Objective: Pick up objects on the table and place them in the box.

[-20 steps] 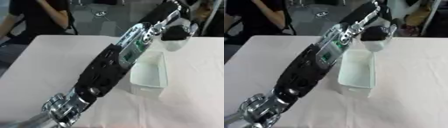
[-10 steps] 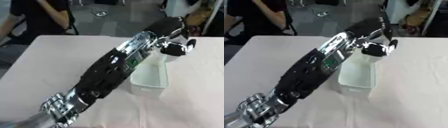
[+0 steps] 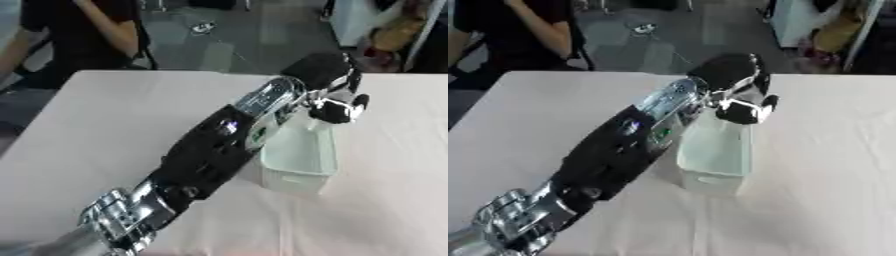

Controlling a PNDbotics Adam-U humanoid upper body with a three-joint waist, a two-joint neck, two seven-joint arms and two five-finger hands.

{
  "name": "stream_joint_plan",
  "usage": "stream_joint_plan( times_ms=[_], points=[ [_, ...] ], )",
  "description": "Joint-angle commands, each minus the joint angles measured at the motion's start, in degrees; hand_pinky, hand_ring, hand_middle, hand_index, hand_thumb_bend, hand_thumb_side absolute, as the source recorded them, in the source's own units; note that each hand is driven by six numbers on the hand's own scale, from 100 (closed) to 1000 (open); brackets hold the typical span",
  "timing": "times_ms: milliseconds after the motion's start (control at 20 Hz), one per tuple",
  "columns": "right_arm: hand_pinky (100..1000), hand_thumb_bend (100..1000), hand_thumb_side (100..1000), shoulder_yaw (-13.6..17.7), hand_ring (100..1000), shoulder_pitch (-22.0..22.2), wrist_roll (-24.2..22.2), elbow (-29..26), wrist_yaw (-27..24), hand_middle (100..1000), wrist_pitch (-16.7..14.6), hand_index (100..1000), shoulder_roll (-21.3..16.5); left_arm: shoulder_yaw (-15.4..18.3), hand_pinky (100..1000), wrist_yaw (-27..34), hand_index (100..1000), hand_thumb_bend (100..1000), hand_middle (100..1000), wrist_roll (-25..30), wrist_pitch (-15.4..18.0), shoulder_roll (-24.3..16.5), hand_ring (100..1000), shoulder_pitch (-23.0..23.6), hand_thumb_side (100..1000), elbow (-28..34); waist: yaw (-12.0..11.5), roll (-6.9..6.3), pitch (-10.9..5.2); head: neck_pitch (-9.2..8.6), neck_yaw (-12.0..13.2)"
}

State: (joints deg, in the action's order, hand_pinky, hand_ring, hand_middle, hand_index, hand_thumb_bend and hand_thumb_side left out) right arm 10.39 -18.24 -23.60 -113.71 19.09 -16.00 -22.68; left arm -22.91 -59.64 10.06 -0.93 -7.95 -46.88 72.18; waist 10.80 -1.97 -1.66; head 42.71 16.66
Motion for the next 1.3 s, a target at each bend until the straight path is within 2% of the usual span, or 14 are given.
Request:
stream_joint_plan(
  times_ms=[50,200,250,300,350,400,450,500,550,600,650,700,950,1300],
  points=[
    [899,100,605,0.08,916,-1.13,-0.18,-0.88,-0.14,923,-0.12,936,-0.76,0.65,100,-1.65,100,100,100,-1.43,0.92,-0.40,100,-0.71,521,-0.60,0.04,0.29,-0.37,-0.43,0.42],
    [899,100,605,0.03,916,-1.25,-0.30,-0.88,-0.15,923,-0.13,936,-0.71,0.15,100,-4.03,100,100,100,-3.21,3.47,-0.25,100,-0.57,512,-2.79,0.13,0.26,-0.35,-0.62,0.53],
    [899,100,605,0.00,916,-1.30,-0.35,-0.88,-0.17,923,-0.15,937,-0.70,0.05,100,-5.05,100,100,100,-3.88,4.55,-0.14,100,-0.48,437,-3.84,0.16,0.25,-0.33,-0.68,0.57],
    [899,100,605,0.00,916,-1.35,-0.39,-0.88,-0.19,923,-0.16,937,-0.67,-0.04,100,-6.29,133,100,110,-4.52,5.70,0.00,100,-0.29,464,-5.02,0.20,0.24,-0.30,-0.74,0.59],
    [899,100,605,0.01,916,-1.38,-0.42,-0.88,-0.19,923,-0.15,937,-0.65,-0.02,100,-7.64,191,100,206,-5.07,6.88,0.13,100,-0.08,410,-6.16,0.22,0.24,-0.27,-0.77,0.58],
    [899,100,606,0.03,916,-1.40,-0.43,-0.88,-0.18,923,-0.14,937,-0.65,-0.18,249,-9.30,441,100,511,-4.77,8.11,0.06,425,0.12,229,-7.32,0.23,0.23,-0.25,-0.73,0.55],
    [899,100,606,0.04,916,-1.40,-0.44,-0.88,-0.16,923,-0.12,936,-0.65,-0.34,457,-11.42,441,100,511,-3.35,9.42,-0.02,425,0.22,229,-8.25,0.22,0.23,-0.25,-0.67,0.53],
    [899,100,606,0.04,916,-1.40,-0.47,-0.88,-0.14,923,-0.11,936,-0.67,-0.44,781,-13.65,800,245,842,-1.13,10.65,-0.13,829,0.41,417,-9.17,0.22,0.21,-0.25,-0.59,0.55],
    [899,100,605,0.04,916,-1.40,-0.50,-0.88,-0.13,923,-0.09,937,-0.67,-0.23,844,-15.78,845,356,880,1.43,11.85,-0.09,874,0.56,599,-9.82,0.20,0.22,-0.25,-0.56,0.54],
    [899,100,605,0.07,916,-1.41,-0.48,-0.88,-0.12,923,-0.08,937,-0.68,0.25,888,-17.07,880,511,911,3.15,12.80,0.03,913,0.77,784,-10.17,0.18,0.24,-0.25,-0.60,0.48],
    [899,100,604,0.09,916,-1.41,-0.46,-0.88,-0.12,923,-0.07,937,-0.68,0.69,893,-17.71,880,511,915,4.13,13.53,0.10,918,0.93,784,-10.39,0.16,0.26,-0.24,-0.62,0.44],
    [899,100,604,0.11,916,-1.41,-0.44,-0.88,-0.11,923,-0.07,936,-0.69,1.04,923,-17.95,905,653,940,4.88,14.00,0.10,952,1.12,976,-10.67,0.12,0.28,-0.24,-0.62,0.43],
    [899,100,604,0.13,916,-1.32,-0.41,-0.88,-0.06,923,-0.05,936,-0.76,2.10,949,-17.73,922,648,956,7.65,14.15,-0.05,970,1.57,1000,-11.66,-0.01,0.34,-0.23,-0.65,0.49],
    [899,100,605,0.13,916,-1.27,-0.37,-0.88,-0.01,923,-0.05,936,-0.79,2.30,972,-16.96,923,614,959,8.23,13.39,-0.04,975,1.63,1000,-11.20,-0.05,0.38,-0.20,-0.62,0.50]
  ],
)
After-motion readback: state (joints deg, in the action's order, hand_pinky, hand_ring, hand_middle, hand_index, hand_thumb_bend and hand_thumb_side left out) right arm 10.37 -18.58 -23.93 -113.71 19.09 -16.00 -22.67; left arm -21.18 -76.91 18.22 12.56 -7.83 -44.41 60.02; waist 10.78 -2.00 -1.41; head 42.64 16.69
